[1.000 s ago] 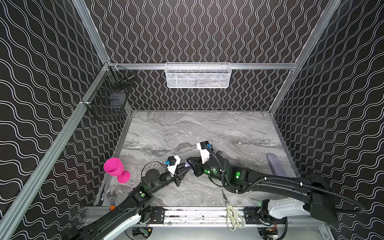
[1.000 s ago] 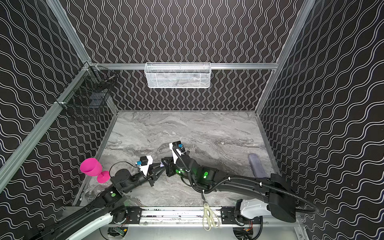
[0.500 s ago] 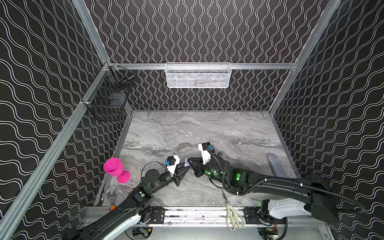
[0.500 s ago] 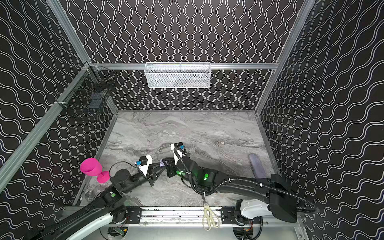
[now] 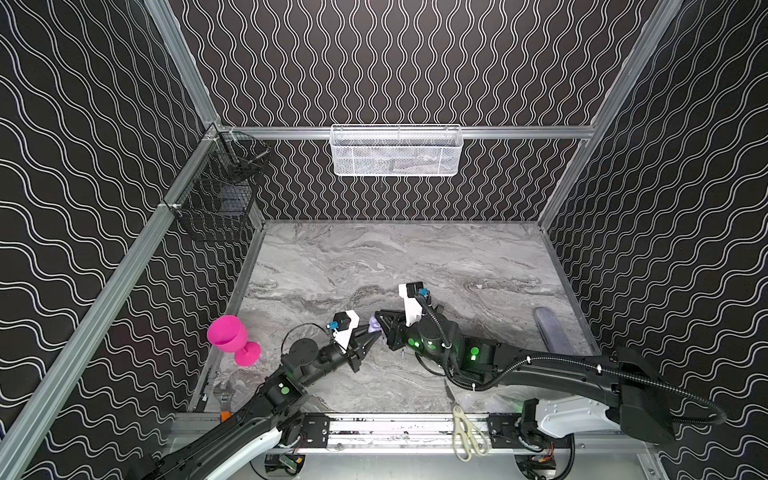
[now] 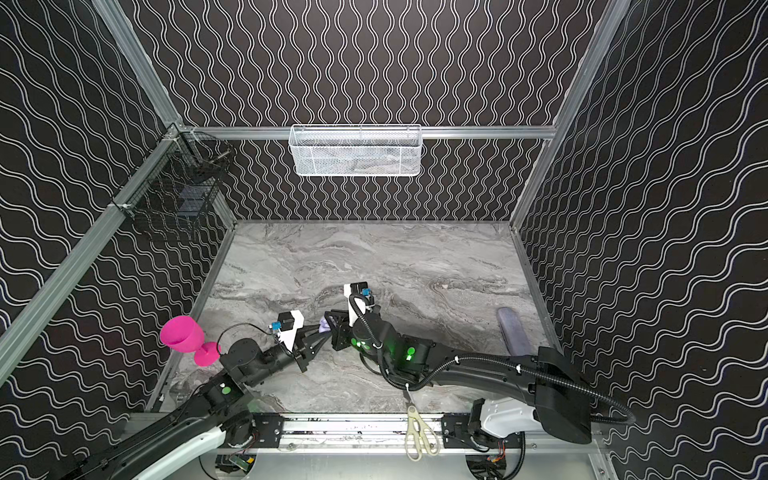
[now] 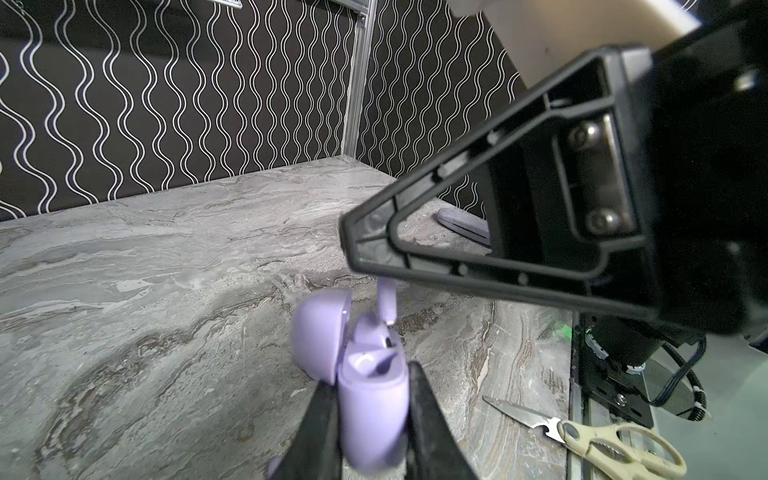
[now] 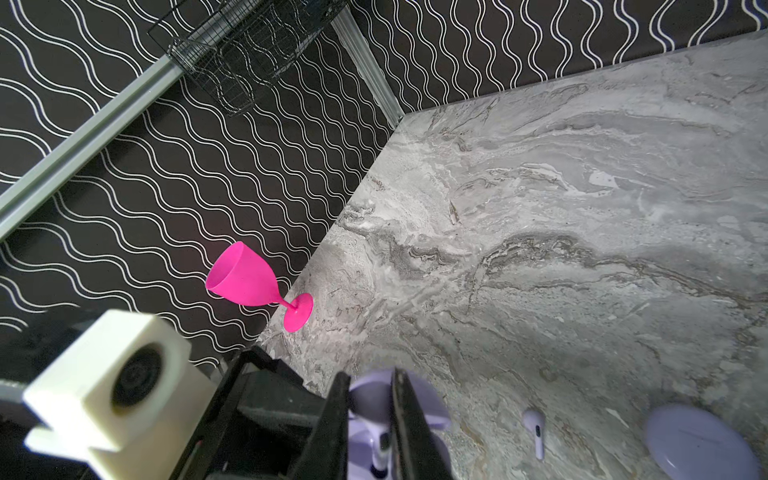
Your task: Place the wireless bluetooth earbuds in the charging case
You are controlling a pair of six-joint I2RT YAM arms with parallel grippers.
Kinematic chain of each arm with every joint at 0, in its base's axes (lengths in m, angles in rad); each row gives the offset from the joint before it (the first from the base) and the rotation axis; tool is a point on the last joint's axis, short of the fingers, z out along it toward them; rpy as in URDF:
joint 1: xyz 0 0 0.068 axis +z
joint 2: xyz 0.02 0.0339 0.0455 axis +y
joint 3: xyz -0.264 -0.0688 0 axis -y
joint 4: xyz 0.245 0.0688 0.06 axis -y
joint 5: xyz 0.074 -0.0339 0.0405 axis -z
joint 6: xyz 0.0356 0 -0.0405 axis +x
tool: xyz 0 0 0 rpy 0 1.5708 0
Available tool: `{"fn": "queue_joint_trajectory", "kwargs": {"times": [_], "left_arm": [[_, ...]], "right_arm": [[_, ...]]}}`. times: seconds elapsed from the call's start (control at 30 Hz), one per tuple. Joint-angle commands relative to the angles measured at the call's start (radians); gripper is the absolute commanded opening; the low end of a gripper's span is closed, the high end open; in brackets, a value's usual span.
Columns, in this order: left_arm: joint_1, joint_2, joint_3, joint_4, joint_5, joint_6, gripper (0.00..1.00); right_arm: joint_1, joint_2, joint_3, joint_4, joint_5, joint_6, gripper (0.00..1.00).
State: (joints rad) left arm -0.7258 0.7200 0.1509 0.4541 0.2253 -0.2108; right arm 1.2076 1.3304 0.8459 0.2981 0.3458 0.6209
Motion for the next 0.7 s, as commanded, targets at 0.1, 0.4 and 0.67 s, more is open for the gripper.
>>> {"fn": "queue_joint_trajectory", "kwargs": {"times": [0.1, 0.4, 0.67], "left_arm": [[0.005, -0.008, -0.002, 0.031, -0.007, -0.010, 0.15], [0.006, -0.005, -0.004, 0.034, -0.013, -0.013, 0.15], [0.008, -0.009, -0.004, 0.029, -0.021, -0.016, 0.15]], "right_arm": [[0.003, 0.010, 0.005, 0.050, 0.000, 0.022, 0.13], [0.007, 0.016, -0.004, 0.052, -0.013, 0.036, 0.13], [0.013, 0.030, 0.004, 0.054, -0.025, 0.041, 0.13]]}}
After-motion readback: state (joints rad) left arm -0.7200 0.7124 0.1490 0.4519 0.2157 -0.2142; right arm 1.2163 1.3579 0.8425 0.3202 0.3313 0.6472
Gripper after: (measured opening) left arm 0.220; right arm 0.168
